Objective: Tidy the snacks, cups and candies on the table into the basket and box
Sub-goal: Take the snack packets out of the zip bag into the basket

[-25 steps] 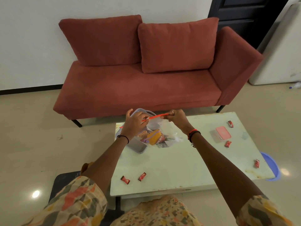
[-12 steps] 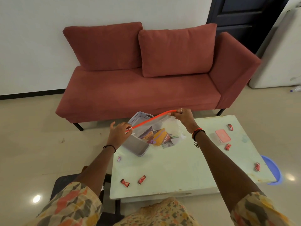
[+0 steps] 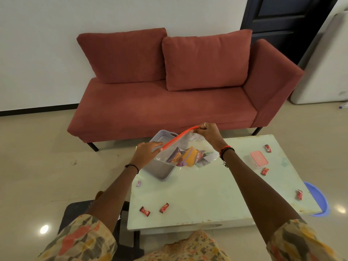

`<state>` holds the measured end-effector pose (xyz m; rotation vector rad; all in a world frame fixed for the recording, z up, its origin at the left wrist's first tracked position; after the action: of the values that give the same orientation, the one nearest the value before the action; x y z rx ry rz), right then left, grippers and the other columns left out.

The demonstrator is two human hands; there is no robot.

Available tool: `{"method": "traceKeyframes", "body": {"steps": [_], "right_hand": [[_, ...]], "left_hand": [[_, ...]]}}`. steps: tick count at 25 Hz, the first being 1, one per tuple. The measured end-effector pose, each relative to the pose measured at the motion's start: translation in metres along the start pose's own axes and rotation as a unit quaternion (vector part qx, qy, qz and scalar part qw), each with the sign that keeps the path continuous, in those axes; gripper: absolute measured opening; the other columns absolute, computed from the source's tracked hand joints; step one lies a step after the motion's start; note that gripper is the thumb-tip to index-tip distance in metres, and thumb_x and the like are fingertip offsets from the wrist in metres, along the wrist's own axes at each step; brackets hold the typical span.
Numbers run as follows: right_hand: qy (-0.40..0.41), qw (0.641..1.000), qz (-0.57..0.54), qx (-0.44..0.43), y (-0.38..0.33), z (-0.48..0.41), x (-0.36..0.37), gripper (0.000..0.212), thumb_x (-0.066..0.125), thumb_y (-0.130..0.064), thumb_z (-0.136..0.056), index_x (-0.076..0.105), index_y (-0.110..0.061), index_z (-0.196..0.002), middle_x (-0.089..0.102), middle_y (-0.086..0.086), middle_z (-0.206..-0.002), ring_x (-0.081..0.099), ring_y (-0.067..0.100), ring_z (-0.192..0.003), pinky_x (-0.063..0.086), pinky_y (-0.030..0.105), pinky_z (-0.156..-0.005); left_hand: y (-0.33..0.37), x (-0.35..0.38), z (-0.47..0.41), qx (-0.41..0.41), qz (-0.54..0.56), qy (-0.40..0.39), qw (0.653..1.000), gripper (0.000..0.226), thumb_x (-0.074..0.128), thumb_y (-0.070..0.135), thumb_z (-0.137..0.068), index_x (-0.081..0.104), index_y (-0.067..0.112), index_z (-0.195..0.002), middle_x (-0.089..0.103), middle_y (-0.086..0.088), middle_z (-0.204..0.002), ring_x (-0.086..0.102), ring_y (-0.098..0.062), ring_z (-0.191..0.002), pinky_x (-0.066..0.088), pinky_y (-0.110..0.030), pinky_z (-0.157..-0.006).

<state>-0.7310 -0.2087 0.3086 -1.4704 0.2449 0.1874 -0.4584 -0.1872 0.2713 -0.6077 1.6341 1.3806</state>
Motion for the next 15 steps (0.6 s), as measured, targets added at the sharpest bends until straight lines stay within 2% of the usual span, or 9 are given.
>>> {"method": "traceKeyframes", "body": {"steps": [2,5,7,9,11,13,15], "right_hand": [[-0.004,1.000,0.009,-0.004,-0.002,-0.002,0.000,0.046,0.079,-0.008,-0.074,0.047,-0.027,-0.046,0.048,-0.018,-0.038,0.043,-0.006,-0.037,0.035,0.004,-0.042],[-0.016,0.999,0.029,0.002,-0.003,-0.004,-0.006,0.051,0.079,-0.009,-0.074,0.036,-0.020,-0.051,0.038,-0.009,-0.051,0.035,0.000,-0.043,0.033,0.013,-0.046],[-0.028,0.999,0.031,0.008,-0.002,-0.005,-0.012,0.042,0.079,-0.011,-0.074,0.041,-0.014,-0.058,0.035,0.000,-0.057,0.032,0.009,-0.051,0.032,0.022,-0.051],[-0.038,0.999,0.032,0.015,0.001,-0.006,-0.015,0.035,0.080,-0.012,-0.073,0.047,-0.012,-0.062,0.034,0.000,-0.056,0.031,0.008,-0.049,0.030,0.023,-0.050],[-0.032,0.999,0.029,0.023,0.004,-0.006,-0.016,0.045,0.081,-0.013,-0.072,0.041,-0.016,-0.051,0.032,-0.010,-0.049,0.028,0.003,-0.044,0.028,0.018,-0.047],[-0.012,0.999,0.025,0.028,0.007,-0.007,-0.015,0.050,0.081,-0.014,-0.072,0.043,-0.022,-0.042,0.035,-0.013,-0.046,0.030,0.003,-0.044,0.031,0.017,-0.047],[0.012,0.998,0.034,0.042,0.009,-0.008,-0.012,0.031,0.081,-0.019,-0.073,0.059,-0.005,-0.055,0.043,0.002,-0.058,0.038,0.014,-0.057,0.035,0.026,-0.056]], "left_hand": [[0.018,0.000,-0.008,0.011,0.064,-0.027,0.998,0.033,0.055,0.034,-0.092,0.064,0.020,-0.120,0.069,0.002,-0.118,0.065,-0.012,-0.107,0.048,-0.028,-0.097],[0.035,0.004,-0.017,-0.002,0.090,-0.043,0.995,0.027,0.056,0.035,-0.090,0.069,0.023,-0.112,0.074,0.003,-0.106,0.068,-0.013,-0.093,0.053,-0.029,-0.084],[0.041,0.007,-0.020,-0.010,0.102,-0.052,0.993,0.025,0.057,0.035,-0.090,0.071,0.022,-0.106,0.076,0.000,-0.093,0.066,-0.016,-0.074,0.051,-0.028,-0.070],[0.044,0.009,-0.023,-0.005,0.091,-0.062,0.994,0.023,0.056,0.031,-0.090,0.073,0.016,-0.093,0.072,-0.008,-0.076,0.055,-0.017,-0.058,0.041,-0.028,-0.056],[0.046,0.010,-0.028,-0.016,0.086,-0.068,0.994,0.026,0.058,0.029,-0.088,0.071,0.008,-0.080,0.068,-0.017,-0.072,0.050,-0.017,-0.057,0.036,-0.027,-0.055],[0.051,0.013,-0.032,-0.038,0.109,-0.075,0.990,0.025,0.065,0.027,-0.084,0.070,0.004,-0.079,0.069,-0.020,-0.077,0.052,-0.019,-0.063,0.039,-0.029,-0.060],[0.058,0.020,-0.034,-0.059,0.139,-0.079,0.985,0.026,0.069,0.026,-0.082,0.067,0.000,-0.079,0.066,-0.019,-0.075,0.053,-0.019,-0.065,0.040,-0.031,-0.064]]}}
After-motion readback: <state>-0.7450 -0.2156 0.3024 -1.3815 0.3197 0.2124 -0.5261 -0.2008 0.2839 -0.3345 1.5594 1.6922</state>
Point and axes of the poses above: each hand's wrist, its own z-axis away from the middle knuckle, its own x-axis out of the palm, y = z × x, the point moved 1 cm from there along -z, towards the middle knuckle
